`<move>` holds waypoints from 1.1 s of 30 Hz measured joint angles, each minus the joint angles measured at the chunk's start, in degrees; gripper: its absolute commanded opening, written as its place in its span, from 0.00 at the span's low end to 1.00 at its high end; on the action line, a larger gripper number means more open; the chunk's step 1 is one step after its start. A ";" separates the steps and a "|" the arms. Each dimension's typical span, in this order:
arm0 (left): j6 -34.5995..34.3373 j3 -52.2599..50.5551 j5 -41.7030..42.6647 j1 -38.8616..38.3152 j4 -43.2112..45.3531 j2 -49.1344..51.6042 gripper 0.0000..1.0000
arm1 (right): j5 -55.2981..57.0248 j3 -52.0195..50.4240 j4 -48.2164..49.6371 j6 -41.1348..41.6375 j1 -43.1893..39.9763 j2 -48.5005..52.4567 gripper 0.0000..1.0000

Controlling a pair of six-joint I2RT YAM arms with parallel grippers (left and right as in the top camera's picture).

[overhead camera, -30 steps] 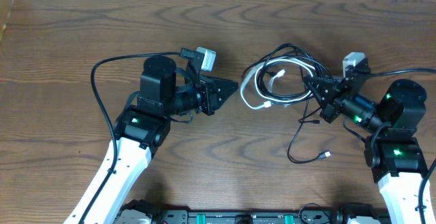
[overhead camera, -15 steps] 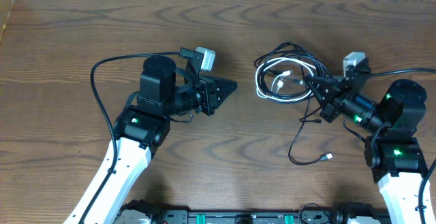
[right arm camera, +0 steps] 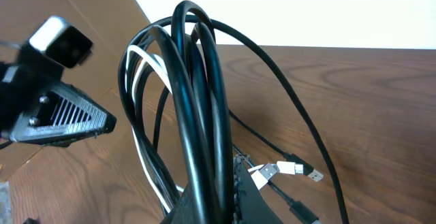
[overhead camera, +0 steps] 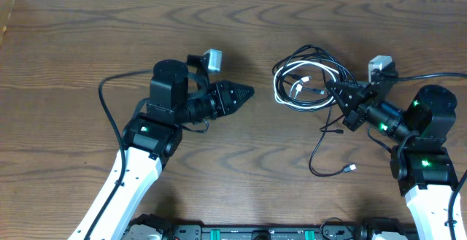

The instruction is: Untangle cables

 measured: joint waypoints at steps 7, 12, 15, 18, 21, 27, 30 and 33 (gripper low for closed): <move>-27.80 0.00 4.74 0.00 0.00 0.00 0.07 | 0.00 0.00 -0.02 0.44 0.00 0.00 0.01; -35.21 0.00 6.78 0.00 0.00 0.00 0.07 | 0.00 0.00 -0.02 0.46 -0.02 0.00 0.01; -36.83 0.00 7.21 0.00 0.04 0.00 0.08 | 0.00 0.00 -0.02 0.46 0.00 0.00 0.01; -35.45 0.00 7.39 0.00 0.22 0.00 0.26 | 0.00 0.00 -0.02 0.46 0.00 0.00 0.01; -29.24 0.00 7.17 0.00 0.26 0.00 0.61 | 0.02 0.00 0.00 0.46 0.00 0.00 0.01; -11.10 0.00 6.69 0.00 0.22 0.00 0.83 | 0.02 0.00 -0.04 0.50 0.00 0.00 0.01; -2.69 0.00 6.38 0.00 0.15 0.00 0.89 | 0.02 0.00 -0.07 0.50 0.00 0.00 0.01; 3.93 0.00 3.98 0.00 -2.69 0.00 0.94 | 0.02 0.00 -0.07 0.59 -0.02 0.00 0.01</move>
